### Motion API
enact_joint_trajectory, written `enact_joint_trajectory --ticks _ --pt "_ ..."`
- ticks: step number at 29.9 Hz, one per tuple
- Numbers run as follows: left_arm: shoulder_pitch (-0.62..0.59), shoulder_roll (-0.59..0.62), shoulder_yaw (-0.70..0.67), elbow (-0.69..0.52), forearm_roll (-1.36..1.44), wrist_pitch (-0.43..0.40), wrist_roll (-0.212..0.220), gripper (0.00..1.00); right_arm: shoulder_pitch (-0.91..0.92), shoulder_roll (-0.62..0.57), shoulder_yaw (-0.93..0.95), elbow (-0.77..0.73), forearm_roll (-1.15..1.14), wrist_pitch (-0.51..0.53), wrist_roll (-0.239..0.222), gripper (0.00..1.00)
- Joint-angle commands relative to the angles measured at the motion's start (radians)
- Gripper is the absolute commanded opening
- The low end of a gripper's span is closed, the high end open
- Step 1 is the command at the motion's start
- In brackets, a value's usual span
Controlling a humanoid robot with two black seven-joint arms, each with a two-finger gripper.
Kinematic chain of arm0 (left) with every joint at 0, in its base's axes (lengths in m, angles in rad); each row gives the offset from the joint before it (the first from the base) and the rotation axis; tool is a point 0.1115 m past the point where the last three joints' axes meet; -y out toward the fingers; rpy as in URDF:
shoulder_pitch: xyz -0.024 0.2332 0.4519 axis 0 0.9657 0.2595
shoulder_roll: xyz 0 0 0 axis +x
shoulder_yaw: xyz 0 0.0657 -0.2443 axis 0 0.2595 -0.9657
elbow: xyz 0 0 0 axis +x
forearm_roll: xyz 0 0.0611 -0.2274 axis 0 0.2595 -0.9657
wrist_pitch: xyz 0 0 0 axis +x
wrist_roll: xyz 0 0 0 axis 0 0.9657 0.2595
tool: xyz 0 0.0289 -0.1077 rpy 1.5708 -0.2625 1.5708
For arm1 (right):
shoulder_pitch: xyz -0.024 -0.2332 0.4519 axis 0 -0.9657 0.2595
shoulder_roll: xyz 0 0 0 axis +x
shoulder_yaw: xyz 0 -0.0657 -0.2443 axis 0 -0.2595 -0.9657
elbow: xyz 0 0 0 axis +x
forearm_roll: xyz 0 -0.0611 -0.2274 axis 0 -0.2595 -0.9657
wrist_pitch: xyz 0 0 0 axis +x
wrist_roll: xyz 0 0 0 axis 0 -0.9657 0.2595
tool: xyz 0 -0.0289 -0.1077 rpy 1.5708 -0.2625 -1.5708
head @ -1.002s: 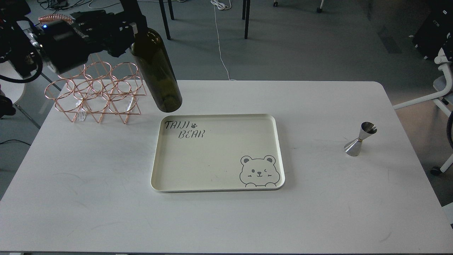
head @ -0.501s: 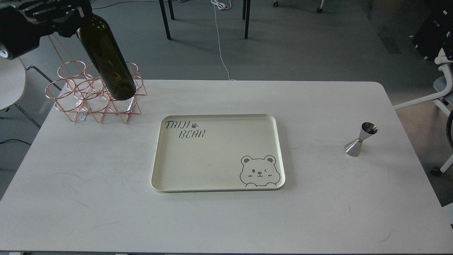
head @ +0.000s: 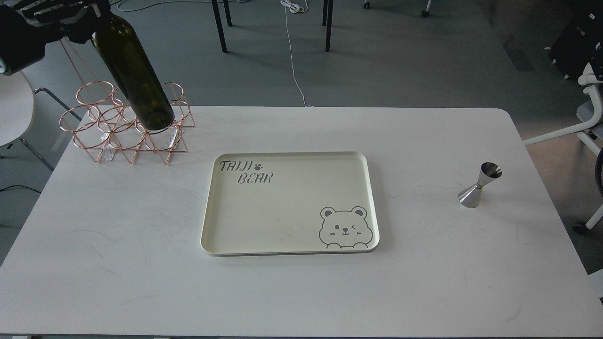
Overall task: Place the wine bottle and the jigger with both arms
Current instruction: 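Lift the wine bottle and carry it over the copper rack, then lower the bottle into a slot of the copper rack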
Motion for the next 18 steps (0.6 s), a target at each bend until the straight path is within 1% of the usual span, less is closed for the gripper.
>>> enact_joint_trajectory --ticks 1,13,18 --pt "-0.001 -0.013 0.003 0.019 0.001 0.005 0.0 0.08 0.0 0.0 0.0 0.0 0.0 0.0 0.0 0.97" --pt "-0.011 -0.034 0.017 0.072 0.019 0.02 -0.003 0.08 -0.001 0.002 0.0 0.0 -0.002 0.0 0.0 0.97" --pt "-0.019 -0.036 0.017 0.075 0.018 0.02 -0.003 0.08 0.0 0.0 0.0 0.0 0.0 0.0 0.0 0.97"
